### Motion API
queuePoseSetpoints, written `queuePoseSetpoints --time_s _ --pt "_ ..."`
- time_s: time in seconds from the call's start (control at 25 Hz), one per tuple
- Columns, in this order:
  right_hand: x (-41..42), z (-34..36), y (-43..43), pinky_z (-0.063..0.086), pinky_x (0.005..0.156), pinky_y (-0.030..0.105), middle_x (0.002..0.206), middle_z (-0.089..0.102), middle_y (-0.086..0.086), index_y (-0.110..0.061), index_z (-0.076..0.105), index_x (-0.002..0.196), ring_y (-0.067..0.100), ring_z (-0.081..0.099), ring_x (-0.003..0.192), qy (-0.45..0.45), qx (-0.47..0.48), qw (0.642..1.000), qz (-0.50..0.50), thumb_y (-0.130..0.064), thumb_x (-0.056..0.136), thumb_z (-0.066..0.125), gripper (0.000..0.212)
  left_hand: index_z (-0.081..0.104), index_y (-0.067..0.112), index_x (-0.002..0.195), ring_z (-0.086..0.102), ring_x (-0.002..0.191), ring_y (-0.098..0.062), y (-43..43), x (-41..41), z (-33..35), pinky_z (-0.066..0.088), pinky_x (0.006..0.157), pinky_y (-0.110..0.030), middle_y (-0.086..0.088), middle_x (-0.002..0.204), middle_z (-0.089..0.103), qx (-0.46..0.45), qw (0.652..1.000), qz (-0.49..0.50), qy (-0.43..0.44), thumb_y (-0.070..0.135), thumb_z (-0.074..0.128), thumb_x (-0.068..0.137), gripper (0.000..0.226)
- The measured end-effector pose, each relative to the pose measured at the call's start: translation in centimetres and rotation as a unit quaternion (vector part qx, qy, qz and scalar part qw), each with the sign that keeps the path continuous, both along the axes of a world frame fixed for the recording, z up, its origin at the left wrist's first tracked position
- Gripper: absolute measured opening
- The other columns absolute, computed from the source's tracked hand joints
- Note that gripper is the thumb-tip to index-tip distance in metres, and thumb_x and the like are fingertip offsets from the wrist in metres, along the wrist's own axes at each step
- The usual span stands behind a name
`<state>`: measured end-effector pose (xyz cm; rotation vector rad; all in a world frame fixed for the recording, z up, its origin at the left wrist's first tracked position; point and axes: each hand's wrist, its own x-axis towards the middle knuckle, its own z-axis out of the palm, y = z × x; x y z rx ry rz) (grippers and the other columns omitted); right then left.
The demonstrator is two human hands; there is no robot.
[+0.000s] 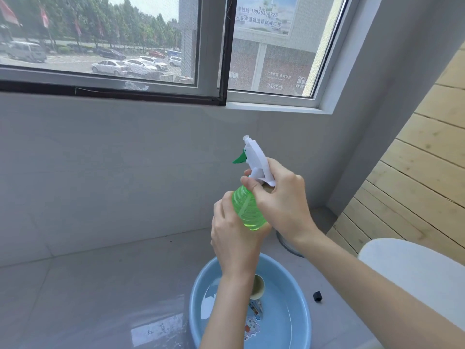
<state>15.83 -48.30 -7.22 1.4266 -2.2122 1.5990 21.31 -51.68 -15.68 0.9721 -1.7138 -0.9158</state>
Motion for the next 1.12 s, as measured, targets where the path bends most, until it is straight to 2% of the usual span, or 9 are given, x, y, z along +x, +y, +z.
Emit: queuePoseSetpoints --time_s 0.08,0.2,0.36,0.44,0.52,0.72,0.84,0.96,1.12 --pt "-0.3 0.2 -0.2 0.043 0.060 0.018 0.073 0.068 -0.004 -0.010 0.067 0.086 0.010 0.056 0.063 -0.011 0.013 1.000 -0.007 -0.015 0.082 0.073 0.009 0.046 0.020 0.127 0.059 0.098 -0.025 0.1 0.0 0.1 0.046 0.070 -0.036 0.006 0.113 0.052 0.006 1.000 0.000 -0.021 0.048 0.079 0.057 0.082" --pt "-1.6 1.6 0.3 0.040 0.057 0.016 0.065 0.063 -0.004 -0.012 0.070 0.083 0.005 0.050 0.058 -0.034 0.048 0.998 -0.017 -0.021 0.081 0.074 0.010 0.039 0.028 0.132 0.056 0.105 -0.018 -0.1 0.2 0.5 0.046 0.074 -0.034 0.010 0.121 0.047 0.015 0.996 -0.057 -0.062 0.061 0.082 0.052 0.097" --pt "-2.2 3.0 1.6 0.048 0.064 0.016 0.075 0.071 -0.007 -0.015 0.071 0.086 0.008 0.063 0.070 -0.031 0.086 0.996 -0.020 -0.022 0.080 0.075 0.011 0.032 0.033 0.139 0.048 0.119 -0.009 -0.5 0.7 0.7 0.044 0.095 -0.035 0.015 0.128 0.049 0.053 0.981 -0.181 -0.044 0.067 0.077 0.054 0.102" --pt "-2.3 3.3 2.5 0.051 0.071 0.022 0.081 0.073 -0.002 -0.014 0.070 0.087 0.014 0.067 0.078 -0.036 0.107 0.993 -0.030 -0.023 0.080 0.076 0.013 0.030 0.032 0.142 0.046 0.124 -0.009 0.0 1.2 0.9 0.041 0.101 -0.036 0.015 0.133 0.049 0.066 0.974 -0.213 -0.047 0.070 0.073 0.056 0.104" --pt "-2.0 4.1 3.8 0.053 0.074 0.027 0.083 0.074 0.000 -0.014 0.070 0.087 0.018 0.068 0.082 -0.054 0.094 0.993 -0.047 -0.024 0.079 0.077 0.014 0.033 0.036 0.139 0.050 0.120 -0.007 0.7 1.7 1.6 0.044 0.099 -0.034 0.016 0.128 0.053 0.072 0.969 -0.234 -0.033 0.072 0.068 0.051 0.102" --pt "-0.2 7.8 7.2 0.055 0.076 0.025 0.083 0.074 -0.008 -0.016 0.070 0.094 0.011 0.069 0.082 -0.028 0.082 0.995 -0.059 -0.027 0.078 0.078 0.021 0.039 0.059 0.111 0.056 0.101 0.007 2.1 2.6 4.0 0.049 0.089 -0.026 0.025 0.108 0.061 0.057 0.956 -0.289 0.000 0.064 0.076 0.045 0.075" --pt "1.1 9.7 10.1 0.056 0.080 0.027 0.085 0.075 -0.009 -0.016 0.069 0.100 0.008 0.069 0.085 -0.013 0.081 0.994 -0.067 -0.027 0.079 0.076 0.024 0.044 0.053 0.110 0.057 0.099 0.005 3.5 2.9 5.9 0.050 0.090 -0.032 0.025 0.102 0.062 0.016 0.952 -0.305 -0.003 0.068 0.074 0.040 0.077" --pt "2.2 11.3 13.0 0.056 0.086 0.031 0.092 0.075 -0.004 -0.016 0.067 0.108 0.009 0.070 0.088 -0.053 0.077 0.993 -0.065 -0.028 0.083 0.072 0.028 0.046 0.050 0.109 0.058 0.097 0.003 5.4 2.6 7.2 0.050 0.089 -0.035 0.024 0.100 0.062 -0.009 0.946 -0.323 0.012 0.067 0.073 0.038 0.078" --pt "3.9 13.5 18.3 0.055 0.083 0.023 0.096 0.075 -0.001 -0.015 0.065 0.113 0.010 0.070 0.093 -0.081 0.079 0.991 -0.076 -0.022 0.090 0.065 0.025 0.050 0.046 0.109 0.060 0.095 0.003 9.0 2.4 8.4 0.051 0.087 -0.036 0.026 0.096 0.064 -0.031 0.924 -0.379 0.036 0.063 0.076 0.039 0.077"
